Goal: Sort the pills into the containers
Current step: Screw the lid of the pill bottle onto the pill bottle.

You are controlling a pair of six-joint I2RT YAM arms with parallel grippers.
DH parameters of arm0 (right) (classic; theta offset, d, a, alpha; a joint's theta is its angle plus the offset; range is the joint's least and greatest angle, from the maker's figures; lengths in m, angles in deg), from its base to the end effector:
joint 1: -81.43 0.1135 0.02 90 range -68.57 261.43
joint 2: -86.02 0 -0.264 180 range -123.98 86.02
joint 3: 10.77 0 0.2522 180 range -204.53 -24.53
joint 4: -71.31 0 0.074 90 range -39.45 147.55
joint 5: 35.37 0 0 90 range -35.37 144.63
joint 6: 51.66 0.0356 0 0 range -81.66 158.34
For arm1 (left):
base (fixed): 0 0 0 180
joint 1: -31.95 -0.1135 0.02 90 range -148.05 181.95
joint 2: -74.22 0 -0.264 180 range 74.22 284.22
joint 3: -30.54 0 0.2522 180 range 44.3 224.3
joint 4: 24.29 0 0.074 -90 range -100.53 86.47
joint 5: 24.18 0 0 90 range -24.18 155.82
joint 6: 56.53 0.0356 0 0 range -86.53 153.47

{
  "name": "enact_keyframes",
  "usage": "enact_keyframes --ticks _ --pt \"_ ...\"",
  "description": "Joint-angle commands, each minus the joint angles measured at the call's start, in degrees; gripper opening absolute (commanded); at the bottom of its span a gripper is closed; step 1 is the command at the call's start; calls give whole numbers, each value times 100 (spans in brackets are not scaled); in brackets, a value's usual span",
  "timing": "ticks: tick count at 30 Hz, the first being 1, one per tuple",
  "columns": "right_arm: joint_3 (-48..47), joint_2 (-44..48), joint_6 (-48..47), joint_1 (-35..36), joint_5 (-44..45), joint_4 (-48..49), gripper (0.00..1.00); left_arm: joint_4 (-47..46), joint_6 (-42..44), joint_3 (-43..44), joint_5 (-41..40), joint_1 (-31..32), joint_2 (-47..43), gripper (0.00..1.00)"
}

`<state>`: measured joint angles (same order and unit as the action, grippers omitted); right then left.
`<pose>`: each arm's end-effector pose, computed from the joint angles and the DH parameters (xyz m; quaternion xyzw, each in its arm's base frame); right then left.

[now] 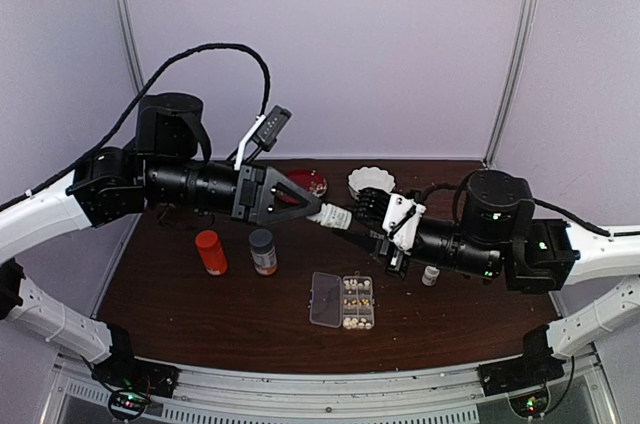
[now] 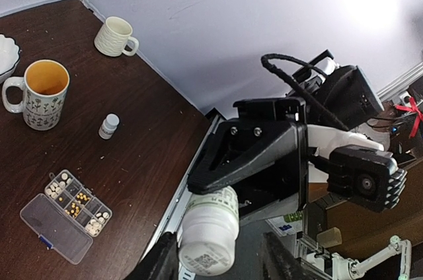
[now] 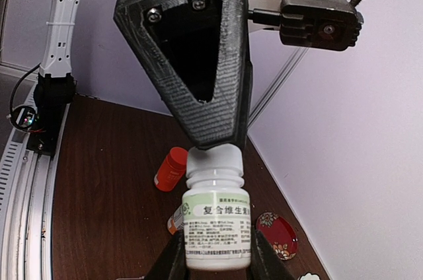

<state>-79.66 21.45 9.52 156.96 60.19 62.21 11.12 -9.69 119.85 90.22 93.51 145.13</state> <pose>0.0701 0.2578 0.3618 -0.5605 0.4767 0.2353 0.6350 0.1179 -0.2486 0.4115 0.2497 0.7556 -0.5641 0.2205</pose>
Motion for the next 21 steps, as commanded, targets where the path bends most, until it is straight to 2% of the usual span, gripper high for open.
enact_keyframes --ticks 1,6,11,15,17,21 --pt "-138 -27 -10 41 191 139 0 -42 23 153 149 0 75 42" --pt "-129 -11 -1 38 173 145 0 27 70 184 181 4 132 32" --pt "-112 -3 3 33 149 144 0 45 135 223 216 5 170 11" --pt "-107 13 60 36 88 115 0 10 229 232 230 1 160 8" --pt "-129 36 183 34 -19 90 0 -80 368 203 326 8 148 0" --pt "-185 164 583 -27 -708 110 0 -159 989 218 289 210 164 0"
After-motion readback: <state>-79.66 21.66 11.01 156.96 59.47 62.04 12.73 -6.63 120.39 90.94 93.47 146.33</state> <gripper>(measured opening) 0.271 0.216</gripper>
